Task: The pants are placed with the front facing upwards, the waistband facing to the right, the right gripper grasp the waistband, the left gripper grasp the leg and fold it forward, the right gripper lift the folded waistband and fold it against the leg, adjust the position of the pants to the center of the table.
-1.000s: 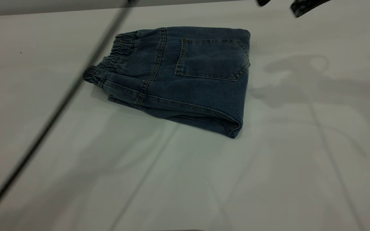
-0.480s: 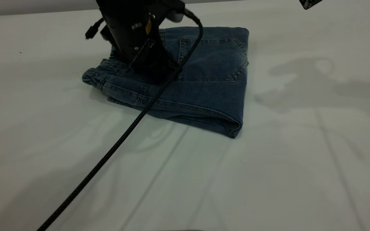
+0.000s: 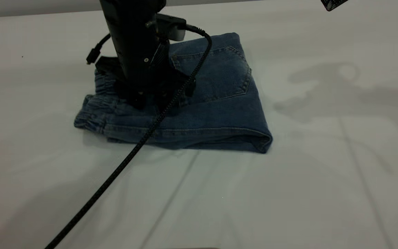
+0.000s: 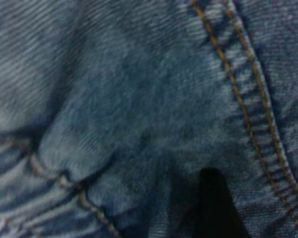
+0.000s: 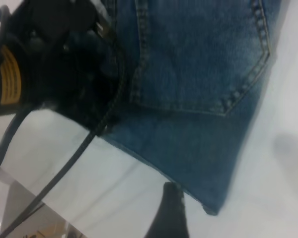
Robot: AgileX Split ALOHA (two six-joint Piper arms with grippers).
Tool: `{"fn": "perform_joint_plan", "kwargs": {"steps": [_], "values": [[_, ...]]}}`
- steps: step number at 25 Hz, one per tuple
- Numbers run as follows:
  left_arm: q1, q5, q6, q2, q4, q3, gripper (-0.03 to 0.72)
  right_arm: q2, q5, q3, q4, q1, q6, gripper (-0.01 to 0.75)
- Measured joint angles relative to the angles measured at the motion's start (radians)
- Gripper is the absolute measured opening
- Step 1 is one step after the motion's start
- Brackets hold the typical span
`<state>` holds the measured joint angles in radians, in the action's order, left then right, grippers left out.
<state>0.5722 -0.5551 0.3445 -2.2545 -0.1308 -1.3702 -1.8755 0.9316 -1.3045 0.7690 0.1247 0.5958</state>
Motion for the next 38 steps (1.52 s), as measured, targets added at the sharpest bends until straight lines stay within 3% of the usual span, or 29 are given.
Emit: {"fn": "perform_joint_plan", "kwargs": {"steps": [7, 15, 22, 29, 33, 38], "values": [[0.000, -0.061, -0.100, 0.089, 0.067, 0.004, 0.372, 0.028, 0.007, 0.000, 0.000, 0.000, 0.000, 0.573], [0.000, -0.151, -0.118, 0.470, -0.100, 0.004, 0.371, 0.235, 0.077, -0.007, -0.026, 0.000, -0.029, 0.573], [0.000, -0.360, -0.211, 0.828, -0.153, 0.005, 0.371, 0.536, 0.233, -0.008, -0.266, 0.000, -0.204, 0.573], [0.002, -0.617, -0.286, 1.105, -0.153, 0.007, 0.371, 0.795, 0.316, 0.009, -0.424, 0.000, -0.352, 0.573], [0.002, -0.617, -0.308, 1.237, -0.147, 0.045, 0.371, 0.948, 0.324, 0.078, -0.464, 0.000, -0.407, 0.573], [0.003, -0.617, -0.321, 1.403, -0.069, 0.198, 0.371, 1.159, 0.329, 0.232, -0.524, 0.000, -0.450, 0.573]]}}
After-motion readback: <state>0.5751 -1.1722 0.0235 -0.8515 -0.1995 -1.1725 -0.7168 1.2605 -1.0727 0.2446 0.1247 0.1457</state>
